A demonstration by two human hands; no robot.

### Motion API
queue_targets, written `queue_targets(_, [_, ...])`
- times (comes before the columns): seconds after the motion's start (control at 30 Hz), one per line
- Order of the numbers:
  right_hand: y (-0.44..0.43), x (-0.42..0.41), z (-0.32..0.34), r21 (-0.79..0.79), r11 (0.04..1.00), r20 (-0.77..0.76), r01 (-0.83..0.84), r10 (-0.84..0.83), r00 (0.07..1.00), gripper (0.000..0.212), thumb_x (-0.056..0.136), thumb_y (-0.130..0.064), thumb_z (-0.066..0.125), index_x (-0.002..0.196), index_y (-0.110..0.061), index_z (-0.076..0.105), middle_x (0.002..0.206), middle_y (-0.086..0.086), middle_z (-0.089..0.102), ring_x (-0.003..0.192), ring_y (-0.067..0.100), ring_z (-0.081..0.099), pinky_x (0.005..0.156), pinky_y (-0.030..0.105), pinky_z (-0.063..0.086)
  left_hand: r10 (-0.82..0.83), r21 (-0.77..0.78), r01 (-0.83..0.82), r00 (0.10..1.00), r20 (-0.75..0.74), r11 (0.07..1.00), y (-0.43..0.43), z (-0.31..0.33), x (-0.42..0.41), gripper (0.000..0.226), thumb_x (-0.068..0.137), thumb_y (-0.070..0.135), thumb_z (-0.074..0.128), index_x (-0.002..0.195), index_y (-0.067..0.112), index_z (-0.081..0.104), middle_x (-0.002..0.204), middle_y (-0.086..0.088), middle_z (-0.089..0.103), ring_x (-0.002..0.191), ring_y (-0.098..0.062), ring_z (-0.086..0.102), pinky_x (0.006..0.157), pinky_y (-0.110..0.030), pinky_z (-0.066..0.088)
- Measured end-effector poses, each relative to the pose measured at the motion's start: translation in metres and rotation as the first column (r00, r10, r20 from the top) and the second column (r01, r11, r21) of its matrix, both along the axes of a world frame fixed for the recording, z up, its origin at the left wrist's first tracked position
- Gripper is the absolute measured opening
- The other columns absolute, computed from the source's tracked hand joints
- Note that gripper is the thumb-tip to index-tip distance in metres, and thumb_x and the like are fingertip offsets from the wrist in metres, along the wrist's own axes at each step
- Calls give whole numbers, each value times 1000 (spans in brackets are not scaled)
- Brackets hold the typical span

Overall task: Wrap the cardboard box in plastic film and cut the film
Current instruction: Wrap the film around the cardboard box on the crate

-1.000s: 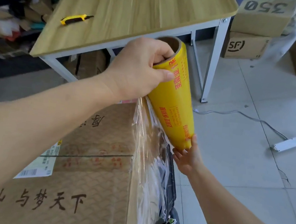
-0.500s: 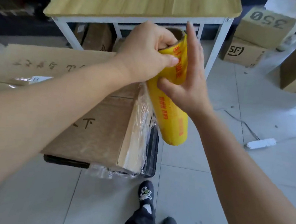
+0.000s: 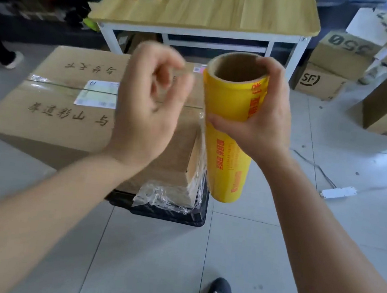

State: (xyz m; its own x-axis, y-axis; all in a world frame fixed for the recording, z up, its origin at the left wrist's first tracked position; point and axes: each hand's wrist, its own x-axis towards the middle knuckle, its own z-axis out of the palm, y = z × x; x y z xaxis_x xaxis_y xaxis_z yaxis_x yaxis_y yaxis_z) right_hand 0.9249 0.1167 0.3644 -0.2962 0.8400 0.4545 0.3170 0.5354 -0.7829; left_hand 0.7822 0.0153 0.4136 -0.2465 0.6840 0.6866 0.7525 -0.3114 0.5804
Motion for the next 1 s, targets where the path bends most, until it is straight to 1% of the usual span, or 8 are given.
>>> queue_targets(0.13, [-28,0,3,40,998,1,41,-41,999,92,55,-40,81,133,-17,38,128,-2,47,118,11,45,86,19,42,162,-361,-20,916,368,932,-105,-99,-13,17,85,18,60,78,29,48,72,2,51,62,-13,46,59,-23,39])
queue_targets(0.23, [-50,-1,0,40,996,5,75,-75,997,91,55,-37,83,132,-16,39,128,-2,45,118,11,45,86,15,39,387,-856,-52,905,178,515,-140,-183,-43,27,79,9,68,75,32,56,109,-11,59,86,-21,61,72,-28,45])
queue_targets(0.3, [-64,-2,-5,45,993,19,105,-106,994,92,54,-35,83,132,-16,40,127,-2,45,117,9,44,84,5,35,309,-964,55,941,136,259,-139,-206,-51,26,82,8,70,98,28,66,150,-8,30,122,-25,54,82,-27,46])
queue_targets(0.4, [-82,-2,-13,41,987,22,157,-158,987,92,52,-34,84,131,-14,40,125,-5,44,114,7,45,83,3,33,186,-983,146,969,165,113,-126,-218,-53,55,89,9,64,140,23,50,162,5,-16,140,-22,38,76,-25,50])
queue_targets(0.53, [-103,1,-22,44,976,12,212,-213,977,93,53,-36,84,130,-11,40,126,-1,46,114,11,47,86,8,37,76,-981,150,984,160,121,-113,-227,-61,74,94,16,59,155,13,17,162,0,-6,148,-21,17,94,-19,33])
queue_targets(0.6, [-111,2,-24,58,971,15,234,-235,972,92,53,-36,84,129,-9,40,125,1,47,115,14,48,88,15,40,52,-969,154,985,167,195,-113,-230,-65,64,91,16,63,146,10,31,151,-8,24,138,-22,31,99,-21,28])
queue_targets(0.8, [-138,2,-17,52,966,38,252,-254,966,92,54,-36,84,130,-10,40,127,3,46,114,9,45,87,9,37,208,-851,-141,977,-38,507,-143,-216,-79,16,84,4,66,87,12,52,87,-5,59,76,-19,55,63,-26,38])
queue_targets(1.0, [-176,-7,3,89,987,40,133,-137,990,90,56,-42,82,130,-9,41,125,-2,42,112,5,43,84,2,32,295,-747,-211,955,-21,631,-190,-187,-102,24,79,1,66,84,15,47,71,-3,59,64,-26,57,59,-36,45])
